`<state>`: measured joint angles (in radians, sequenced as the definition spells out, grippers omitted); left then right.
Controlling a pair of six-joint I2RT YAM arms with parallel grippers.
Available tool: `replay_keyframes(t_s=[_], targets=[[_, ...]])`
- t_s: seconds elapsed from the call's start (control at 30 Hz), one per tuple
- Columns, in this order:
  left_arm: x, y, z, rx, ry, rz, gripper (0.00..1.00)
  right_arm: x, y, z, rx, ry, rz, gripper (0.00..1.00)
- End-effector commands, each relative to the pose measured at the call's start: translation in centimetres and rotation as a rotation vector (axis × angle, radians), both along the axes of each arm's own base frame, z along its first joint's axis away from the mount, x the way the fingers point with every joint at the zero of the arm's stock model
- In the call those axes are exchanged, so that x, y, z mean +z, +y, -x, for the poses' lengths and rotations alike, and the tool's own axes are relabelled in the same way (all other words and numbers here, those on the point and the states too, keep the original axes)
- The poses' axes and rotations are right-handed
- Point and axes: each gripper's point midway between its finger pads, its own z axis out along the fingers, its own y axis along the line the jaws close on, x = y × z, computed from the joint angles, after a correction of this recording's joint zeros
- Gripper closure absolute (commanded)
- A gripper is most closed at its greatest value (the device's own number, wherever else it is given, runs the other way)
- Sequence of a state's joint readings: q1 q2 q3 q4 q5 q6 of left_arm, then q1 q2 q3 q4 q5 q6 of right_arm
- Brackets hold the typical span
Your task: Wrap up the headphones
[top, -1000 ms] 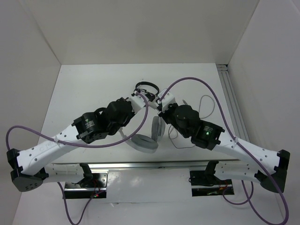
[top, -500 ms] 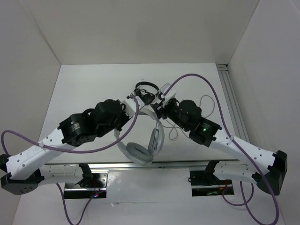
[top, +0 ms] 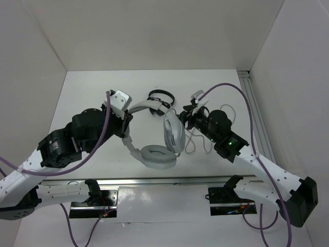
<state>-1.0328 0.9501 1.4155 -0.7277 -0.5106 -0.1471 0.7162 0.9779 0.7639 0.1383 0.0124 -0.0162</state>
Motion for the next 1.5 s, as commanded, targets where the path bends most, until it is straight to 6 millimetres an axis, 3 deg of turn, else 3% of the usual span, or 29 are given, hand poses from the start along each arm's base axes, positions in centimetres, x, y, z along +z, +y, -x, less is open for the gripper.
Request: replay_keyframes(t_s=[0.0, 0.07, 0.1, 0.23, 0.37, 0.53, 0.6, 0.67, 0.7, 0.73, 0.83, 0.97, 1.1, 1.2, 1.23, 1.3, 1.33, 1.47], targets=[[6.6, 0.4, -0.2, 0.091, -0.058, 0.323, 1.00, 2.6, -0.2, 1.1, 0.039, -0.038, -0.120, 0.30], [6.7, 0.2, -0.3, 0.094, -0.045, 0.318, 1.00, 3.2, -1.2, 0.4, -0.035, -0.051, -0.157, 0.29], [6.6, 0.0, -0.4, 0.096, -0.035, 0.319, 1.00, 3.1, -3.0, -0.5, -0.152, -0.037, -0.201, 0.29], [6.6, -0.7, -0.2, 0.085, 0.002, 0.335, 1.00, 4.2, -6.5, -1.3, -0.350, -0.050, -0.322, 0.26], [7.0, -0.7, 0.2, 0.085, 0.032, 0.381, 1.00, 3.1, -9.7, -2.9, -0.548, 0.001, -0.341, 0.25], [7.7, -0.4, 0.6, 0.104, 0.071, 0.448, 1.00, 3.2, -13.6, -3.1, -0.742, 0.019, -0.444, 0.18], [7.5, -0.1, 0.8, 0.129, 0.097, 0.472, 1.00, 3.2, -14.1, -3.1, -0.748, 0.024, -0.451, 0.16], [7.5, 0.5, 0.7, 0.167, 0.114, 0.494, 1.00, 3.5, -11.8, -2.3, -0.560, -0.015, -0.366, 0.16], [7.7, 1.0, 0.6, 0.194, 0.111, 0.505, 1.00, 4.8, -11.2, -1.4, -0.475, -0.063, -0.367, 0.16], [7.5, 1.2, 0.6, 0.210, 0.116, 0.506, 1.00, 4.9, -8.7, -0.1, -0.294, -0.083, -0.338, 0.16], [8.3, 1.9, 0.8, 0.218, 0.109, 0.536, 1.00, 5.5, -5.2, 2.8, -0.021, -0.119, -0.231, 0.16], [8.8, 2.4, 1.0, 0.228, 0.109, 0.545, 1.00, 4.1, -2.1, 3.6, 0.158, -0.061, -0.154, 0.16], [9.0, 1.9, 1.1, 0.210, 0.121, 0.555, 1.00, 4.6, -1.3, 2.7, 0.170, -0.092, -0.170, 0.16], [8.9, 1.8, 1.1, 0.213, 0.129, 0.554, 1.00, 4.1, -0.3, 2.6, 0.221, -0.080, -0.151, 0.16], [9.1, 1.9, 1.2, 0.213, 0.129, 0.556, 1.00, 3.1, 0.2, 2.3, 0.235, -0.052, -0.137, 0.16], [9.2, 2.0, 1.0, 0.224, 0.123, 0.556, 1.00, 3.4, 1.2, 2.7, 0.299, -0.047, -0.134, 0.16], [9.4, 2.1, 1.1, 0.224, 0.123, 0.556, 1.00, 2.5, 1.6, 2.5, 0.316, -0.021, -0.123, 0.16], [9.9, 1.9, 1.1, 0.216, 0.128, 0.574, 1.00, 2.5, 2.1, 1.9, 0.316, -0.032, -0.147, 0.18]])
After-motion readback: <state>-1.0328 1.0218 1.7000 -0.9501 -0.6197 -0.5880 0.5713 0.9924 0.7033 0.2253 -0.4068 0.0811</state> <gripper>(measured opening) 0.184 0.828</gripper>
